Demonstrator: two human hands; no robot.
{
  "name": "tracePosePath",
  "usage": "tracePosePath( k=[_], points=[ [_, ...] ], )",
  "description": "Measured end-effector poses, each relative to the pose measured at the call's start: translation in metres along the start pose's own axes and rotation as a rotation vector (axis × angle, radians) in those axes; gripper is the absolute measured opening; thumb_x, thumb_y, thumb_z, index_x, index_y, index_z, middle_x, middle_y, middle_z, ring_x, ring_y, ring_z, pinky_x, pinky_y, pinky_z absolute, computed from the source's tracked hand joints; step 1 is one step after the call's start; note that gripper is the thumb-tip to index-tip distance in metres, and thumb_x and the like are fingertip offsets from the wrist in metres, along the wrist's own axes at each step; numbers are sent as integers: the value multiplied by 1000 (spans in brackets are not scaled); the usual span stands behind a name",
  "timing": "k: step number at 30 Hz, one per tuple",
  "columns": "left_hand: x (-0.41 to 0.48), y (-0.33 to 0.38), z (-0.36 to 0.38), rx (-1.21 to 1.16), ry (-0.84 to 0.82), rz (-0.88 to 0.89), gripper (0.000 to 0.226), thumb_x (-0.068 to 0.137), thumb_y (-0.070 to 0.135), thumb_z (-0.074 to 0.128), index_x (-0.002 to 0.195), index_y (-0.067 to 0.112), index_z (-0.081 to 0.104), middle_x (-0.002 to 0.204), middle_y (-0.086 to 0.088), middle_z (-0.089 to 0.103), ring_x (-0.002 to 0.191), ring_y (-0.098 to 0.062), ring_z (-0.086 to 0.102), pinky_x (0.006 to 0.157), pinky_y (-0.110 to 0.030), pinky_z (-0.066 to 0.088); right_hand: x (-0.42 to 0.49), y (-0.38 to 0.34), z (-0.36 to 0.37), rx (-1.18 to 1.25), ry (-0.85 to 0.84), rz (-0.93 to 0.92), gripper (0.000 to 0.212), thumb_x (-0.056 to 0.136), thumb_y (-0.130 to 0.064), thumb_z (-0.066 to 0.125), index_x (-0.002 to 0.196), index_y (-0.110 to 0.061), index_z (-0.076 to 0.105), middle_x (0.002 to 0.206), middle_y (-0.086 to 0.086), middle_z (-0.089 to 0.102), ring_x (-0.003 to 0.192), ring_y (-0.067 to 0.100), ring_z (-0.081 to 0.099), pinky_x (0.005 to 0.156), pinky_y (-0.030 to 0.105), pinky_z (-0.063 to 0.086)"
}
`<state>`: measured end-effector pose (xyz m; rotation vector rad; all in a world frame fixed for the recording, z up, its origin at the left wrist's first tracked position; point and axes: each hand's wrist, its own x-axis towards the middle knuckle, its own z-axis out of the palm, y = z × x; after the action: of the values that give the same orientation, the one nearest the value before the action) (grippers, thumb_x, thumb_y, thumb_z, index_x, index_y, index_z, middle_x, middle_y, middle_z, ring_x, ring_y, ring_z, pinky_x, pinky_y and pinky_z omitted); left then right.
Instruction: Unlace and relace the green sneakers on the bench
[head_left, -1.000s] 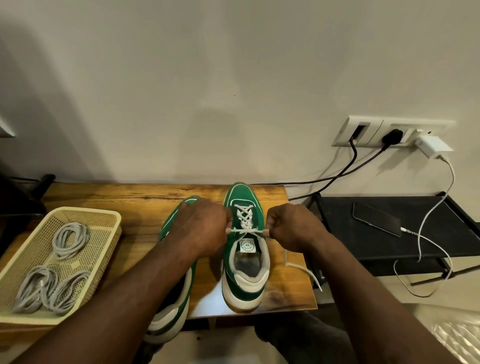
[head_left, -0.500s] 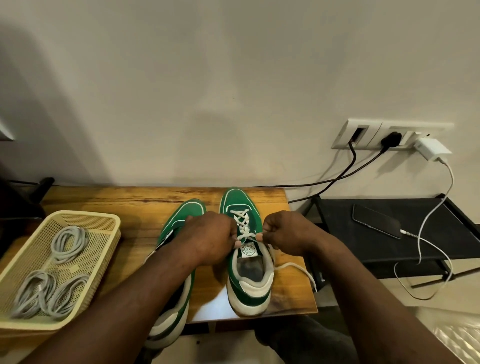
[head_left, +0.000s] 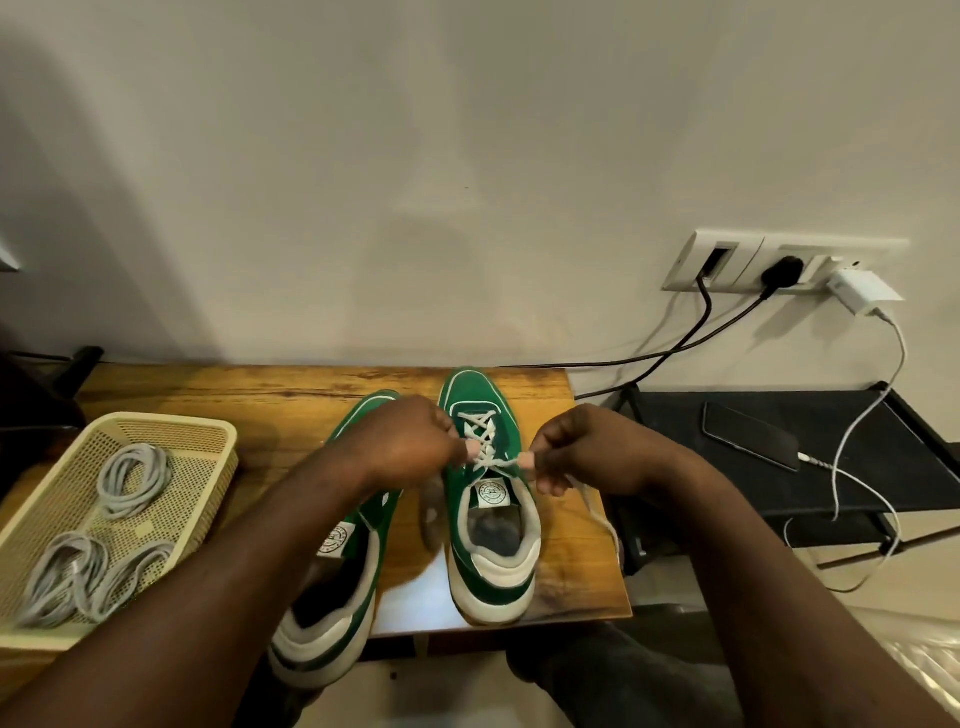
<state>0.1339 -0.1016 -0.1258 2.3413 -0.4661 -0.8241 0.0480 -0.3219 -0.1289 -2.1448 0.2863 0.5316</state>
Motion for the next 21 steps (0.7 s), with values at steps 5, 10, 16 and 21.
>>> tracePosePath(
  k=[5,10,16,21],
  points=[
    [3,-1,5,-696,63,17,23,102,16,62,96,1,78,100,-13,80,104,-33,74,97,-49,55,0,-9,6,360,18,-33,25,107,-16,57,108,1,75,95,5,79,83,16,66,76,29,54],
    [1,5,26,-1095,39,17,25,108,16,52,111,-1,71,103,-7,81,97,-19,78,84,-33,59,10,-17,24,809,201,15,22,104,-21,60,90,-9,72,93,7,76,89,20,69,82,35,55],
    [7,6,53,-1419,143,-22,14,104,9,59,108,6,72,105,-14,79,96,-21,77,73,-29,63,24,-30,57,1358,273,64,29,109,-22,51,98,-2,68,82,15,71,65,21,66,61,30,60],
    [11,4,58,-1413,254,-34,15,97,13,70,109,5,73,92,-11,79,77,-18,74,64,-29,61,28,-29,61,1360,377,5,24,107,-23,58,101,-2,67,81,17,74,68,25,70,67,35,62]
  ],
)
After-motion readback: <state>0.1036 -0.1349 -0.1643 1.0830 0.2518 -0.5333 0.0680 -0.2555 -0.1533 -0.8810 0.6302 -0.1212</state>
